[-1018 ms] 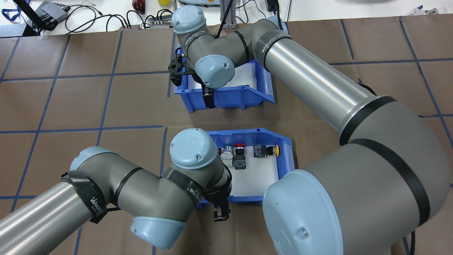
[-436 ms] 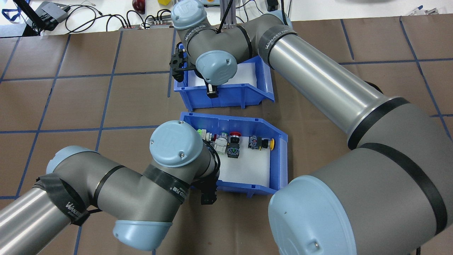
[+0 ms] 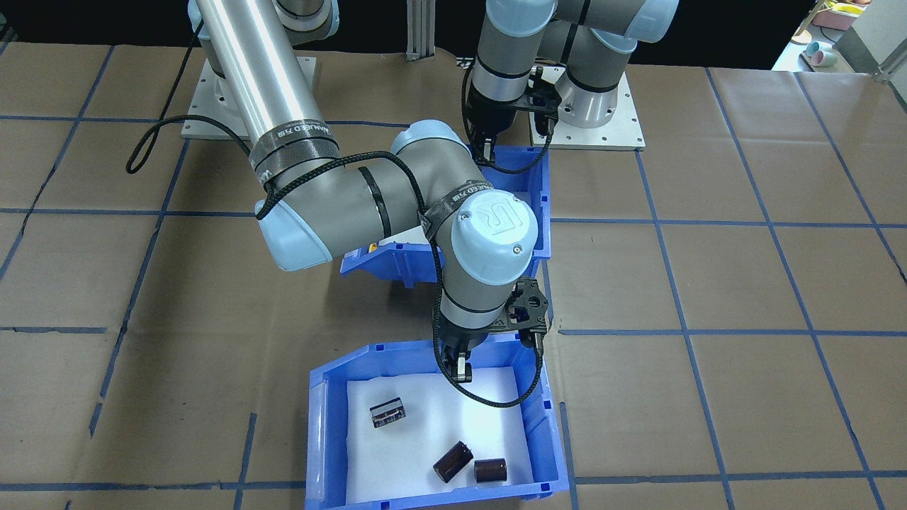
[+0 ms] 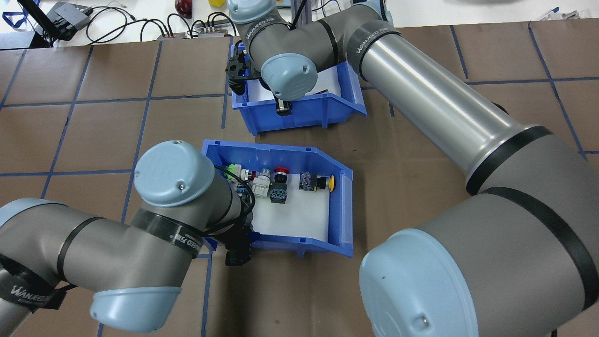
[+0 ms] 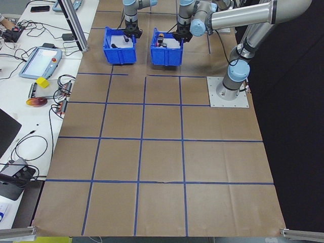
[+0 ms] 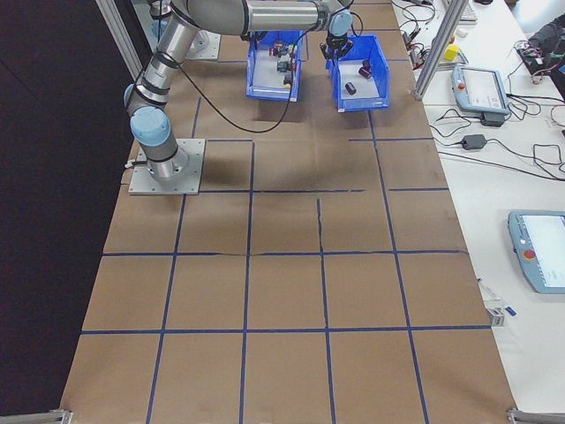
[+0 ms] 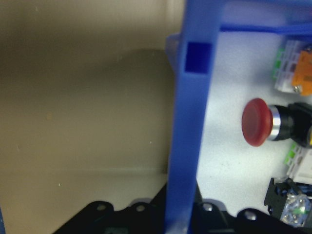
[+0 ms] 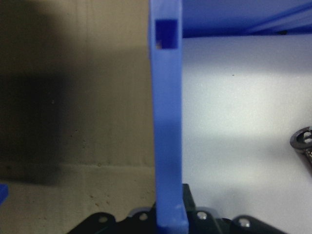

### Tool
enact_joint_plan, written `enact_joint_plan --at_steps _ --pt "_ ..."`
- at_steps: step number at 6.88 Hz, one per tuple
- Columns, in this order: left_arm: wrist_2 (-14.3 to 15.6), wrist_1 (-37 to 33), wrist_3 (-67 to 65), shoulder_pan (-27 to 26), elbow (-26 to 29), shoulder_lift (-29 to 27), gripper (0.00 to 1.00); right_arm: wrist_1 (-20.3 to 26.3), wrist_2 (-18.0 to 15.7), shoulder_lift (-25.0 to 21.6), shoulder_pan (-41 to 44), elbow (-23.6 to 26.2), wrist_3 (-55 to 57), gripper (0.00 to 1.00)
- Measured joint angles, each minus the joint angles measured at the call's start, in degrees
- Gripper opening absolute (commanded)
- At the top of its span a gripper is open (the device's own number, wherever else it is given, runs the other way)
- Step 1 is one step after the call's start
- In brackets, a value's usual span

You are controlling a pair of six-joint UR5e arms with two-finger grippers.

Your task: Place button box in front

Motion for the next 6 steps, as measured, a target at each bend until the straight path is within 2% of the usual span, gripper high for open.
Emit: enact_joint_plan --at_steps 3,5,6 --pt "1.21 -2.76 4.95 4.18 0.98 2.89 0.0 2.46 -1.35 -3.21 -8.63 0.54 -8.13 0.05" --pt "2.26 -2.82 10.65 9.05 3.15 1.39 0.0 3.37 -1.41 -5.52 -16.18 1.81 -15.53 0.06" --pt "2.25 -2.57 12.73 10.4 5.86 -1.36 0.01 3.46 -1.26 -7.28 -20.12 3.36 -19.29 0.06"
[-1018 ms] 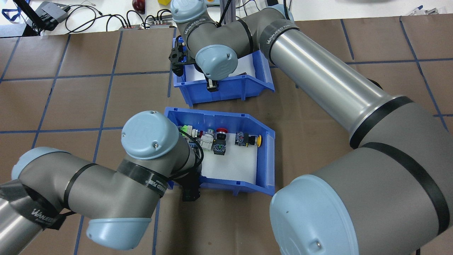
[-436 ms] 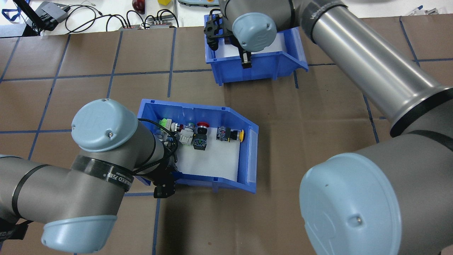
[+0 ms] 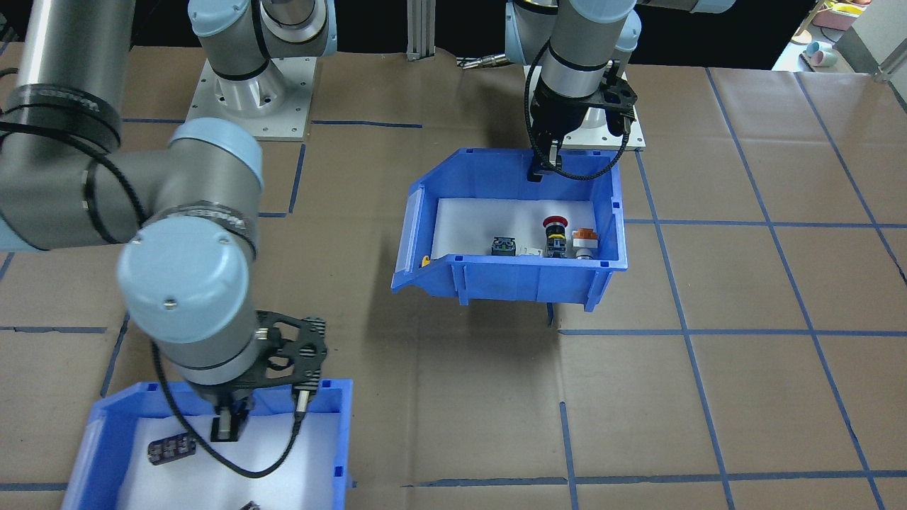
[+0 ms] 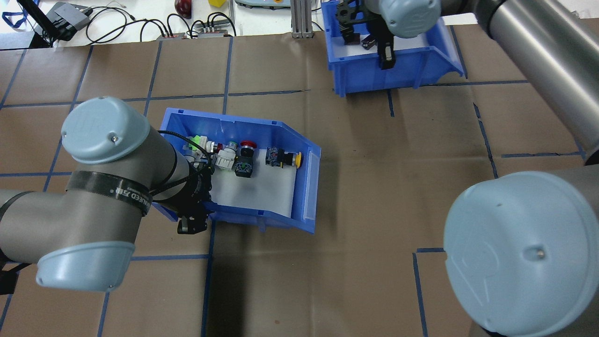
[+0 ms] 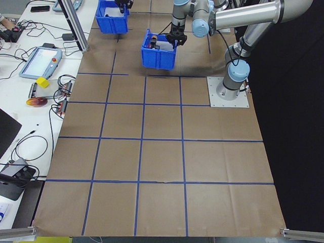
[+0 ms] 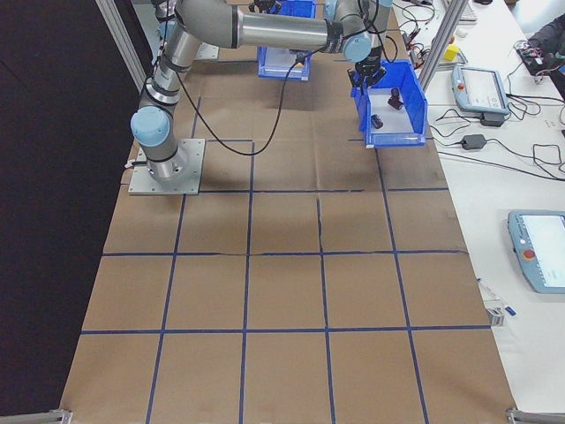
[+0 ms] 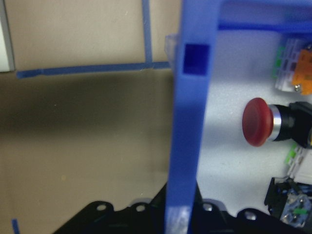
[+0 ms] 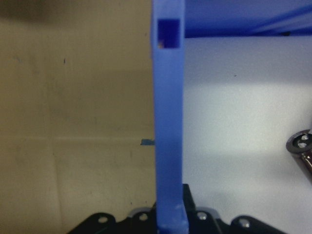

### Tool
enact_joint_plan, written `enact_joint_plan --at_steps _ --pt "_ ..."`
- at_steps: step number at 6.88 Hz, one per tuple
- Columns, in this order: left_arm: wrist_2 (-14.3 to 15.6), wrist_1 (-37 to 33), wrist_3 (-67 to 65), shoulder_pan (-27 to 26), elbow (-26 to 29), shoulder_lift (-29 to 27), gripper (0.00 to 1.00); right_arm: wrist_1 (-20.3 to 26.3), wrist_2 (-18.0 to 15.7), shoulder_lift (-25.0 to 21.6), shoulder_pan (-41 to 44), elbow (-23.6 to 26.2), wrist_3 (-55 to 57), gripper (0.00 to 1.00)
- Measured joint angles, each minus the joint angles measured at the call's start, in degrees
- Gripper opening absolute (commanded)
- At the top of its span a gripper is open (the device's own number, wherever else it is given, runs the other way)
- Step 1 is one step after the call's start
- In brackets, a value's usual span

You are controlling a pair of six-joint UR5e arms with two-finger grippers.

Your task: Place button box in front

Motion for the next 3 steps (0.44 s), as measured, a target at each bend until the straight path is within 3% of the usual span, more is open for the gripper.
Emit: enact_joint_plan --at_steps 2,3 --pt "-0.52 1.32 -0.19 0.34 8.5 -9.79 0.01 -0.09 0.53 -5.08 -6.06 5.63 -5.99 0.06" --pt "-2.35 3.28 -1.3 -0.06 12.69 -15.28 0.01 -0.18 1.12 -8.24 -8.67 9.39 -8.24 0.06"
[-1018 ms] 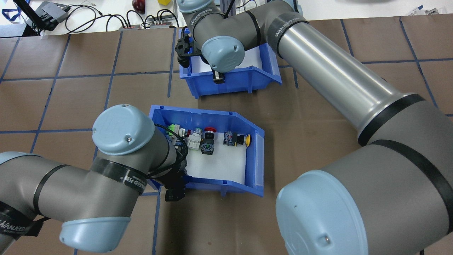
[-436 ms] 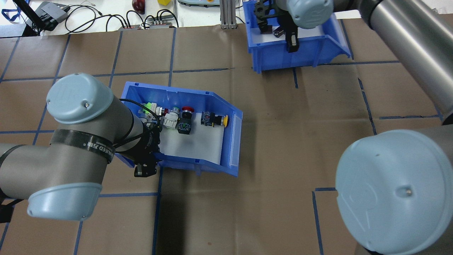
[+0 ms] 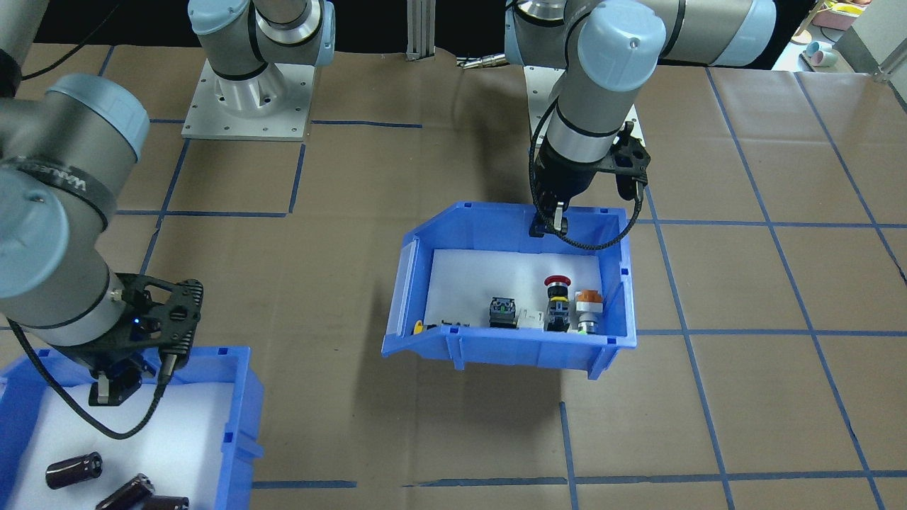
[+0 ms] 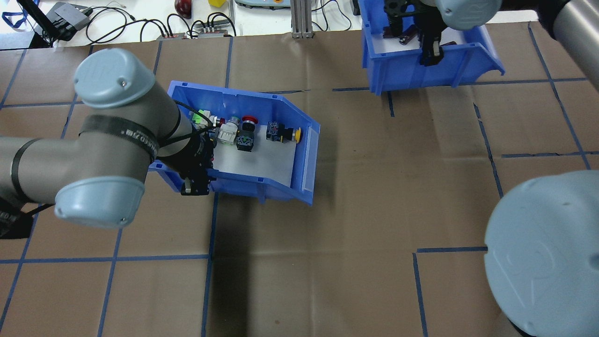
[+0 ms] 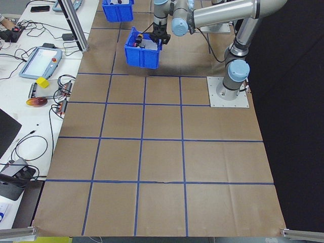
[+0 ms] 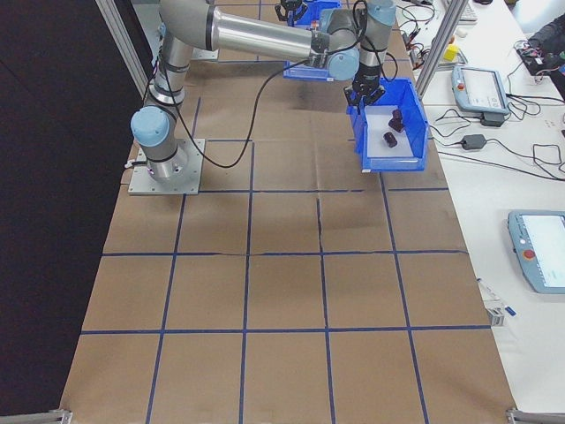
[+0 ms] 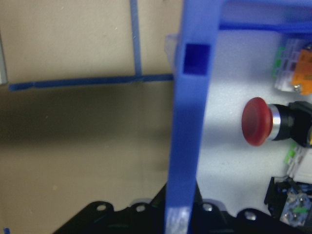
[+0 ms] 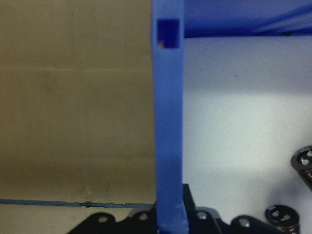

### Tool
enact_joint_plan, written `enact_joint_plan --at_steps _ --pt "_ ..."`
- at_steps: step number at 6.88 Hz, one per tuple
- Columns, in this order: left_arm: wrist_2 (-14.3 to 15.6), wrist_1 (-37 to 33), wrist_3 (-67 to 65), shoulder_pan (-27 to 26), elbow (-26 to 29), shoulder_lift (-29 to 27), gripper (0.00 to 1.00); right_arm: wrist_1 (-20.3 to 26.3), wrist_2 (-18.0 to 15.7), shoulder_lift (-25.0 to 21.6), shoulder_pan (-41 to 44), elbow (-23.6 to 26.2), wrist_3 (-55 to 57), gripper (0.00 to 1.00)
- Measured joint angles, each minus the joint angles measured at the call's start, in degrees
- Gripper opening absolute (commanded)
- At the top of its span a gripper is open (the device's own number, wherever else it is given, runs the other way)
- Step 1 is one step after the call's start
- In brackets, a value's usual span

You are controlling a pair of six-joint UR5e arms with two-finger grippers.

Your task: Place button box in front

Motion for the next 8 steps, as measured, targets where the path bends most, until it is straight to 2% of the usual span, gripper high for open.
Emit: enact_joint_plan --at_steps 1,2,3,5,7,8 --pt "-3.21 3.84 -2.23 -0.49 3.45 -5.66 0.01 -0.07 1.08 -3.77 -2.48 4.28 -1.65 0.05" --pt "-5.08 7.83 -5.07 -1.57 6.37 -10.96 0.01 -0.21 1.8 -7.71 -4.76 8.61 -3.26 0.06" --pt "-5.71 10.22 -8.11 -3.37 9.24 -15.17 0.03 -0.48 2.15 -11.43 -6.94 12.81 -5.03 0.06" --pt "-5.84 11.35 -12.11 -6.17 12.59 -19.43 0.07 -0.85 2.81 -17.87 -10.76 20.39 -8.53 0.06" --pt "-6.18 11.29 -12.71 -6.85 13.18 -20.52 0.13 -0.92 2.99 -21.72 -11.91 25.03 -9.61 0.06" --pt "-6.64 11.36 -12.76 -7.05 13.42 -21.25 0.34 -0.83 3.01 -22.76 -11.94 26.31 -9.66 0.06"
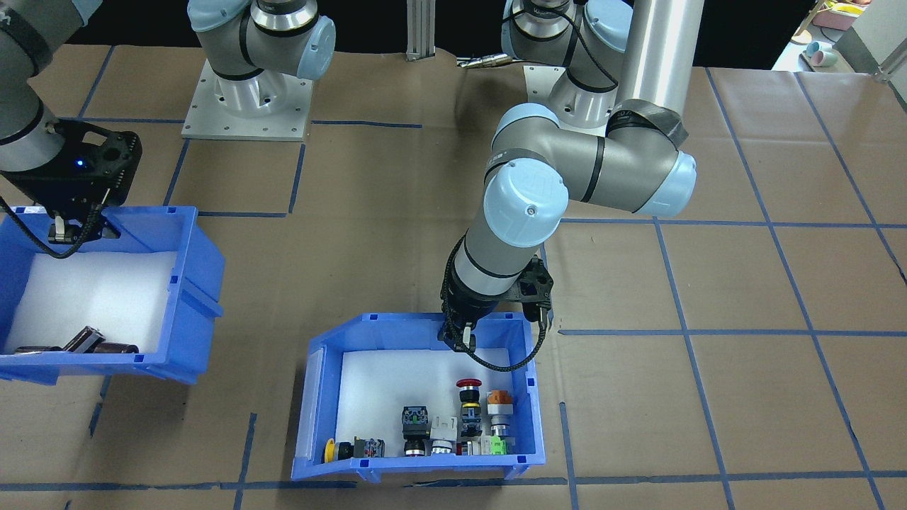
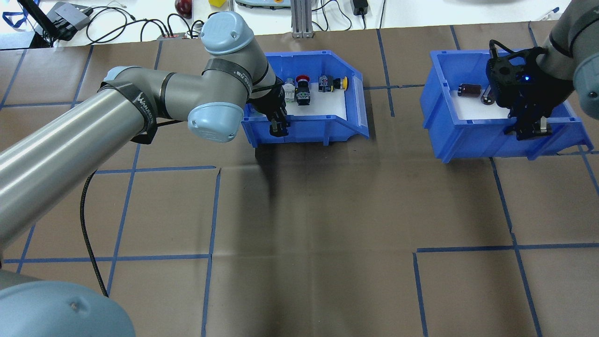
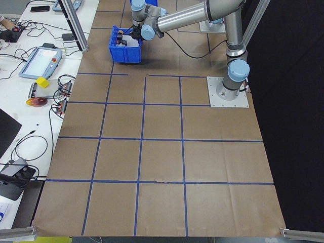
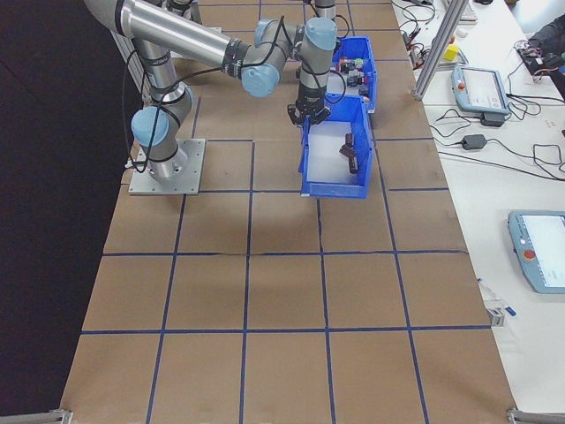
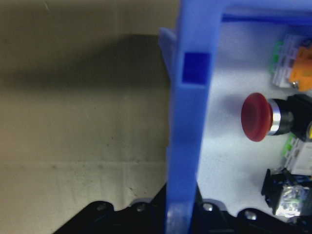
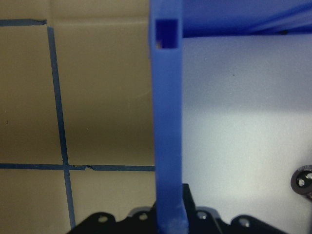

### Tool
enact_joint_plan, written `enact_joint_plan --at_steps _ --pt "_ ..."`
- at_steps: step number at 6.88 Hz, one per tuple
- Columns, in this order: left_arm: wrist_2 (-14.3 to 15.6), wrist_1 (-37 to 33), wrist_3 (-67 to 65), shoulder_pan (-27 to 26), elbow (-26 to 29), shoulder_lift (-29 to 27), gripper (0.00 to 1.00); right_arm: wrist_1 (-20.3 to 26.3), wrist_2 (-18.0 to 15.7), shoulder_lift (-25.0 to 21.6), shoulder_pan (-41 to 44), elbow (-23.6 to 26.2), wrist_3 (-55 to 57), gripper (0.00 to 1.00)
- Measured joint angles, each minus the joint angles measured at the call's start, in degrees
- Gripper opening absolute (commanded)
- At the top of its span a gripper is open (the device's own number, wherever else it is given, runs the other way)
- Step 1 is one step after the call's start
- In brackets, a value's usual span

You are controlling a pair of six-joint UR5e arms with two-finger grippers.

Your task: Place button box in front

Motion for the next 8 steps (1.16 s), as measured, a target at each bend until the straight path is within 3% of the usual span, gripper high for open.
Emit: enact_joint_plan --at_steps 1,2,5,7,8 --pt "-0.6 0.03 0.03 -0.08 0.05 -0.41 0.78 0.26 -0.01 -1.1 0.08 1.11 0.06 0.06" --pt "-0.88 0.05 0.23 -0.13 0.08 -0.51 0.98 0.41 -0.05 -2.66 0.11 2.71 0.23 0.06" --pt "-0.8 -2.42 4.98 -0.55 1.84 1.42 0.96 0.13 -0.1 -6.97 0.39 8.44 1.28 0.07" --pt "0.89 -16.64 16.24 -0.07 8.45 5.76 0.97 0.21 0.02 -9.58 0.79 11.88 3.61 0.07" --pt "3.26 -24.64 25.04 0.17 12.89 7.36 0.98 0.17 0.04 -11.15 1.41 14.09 4.74 0.07"
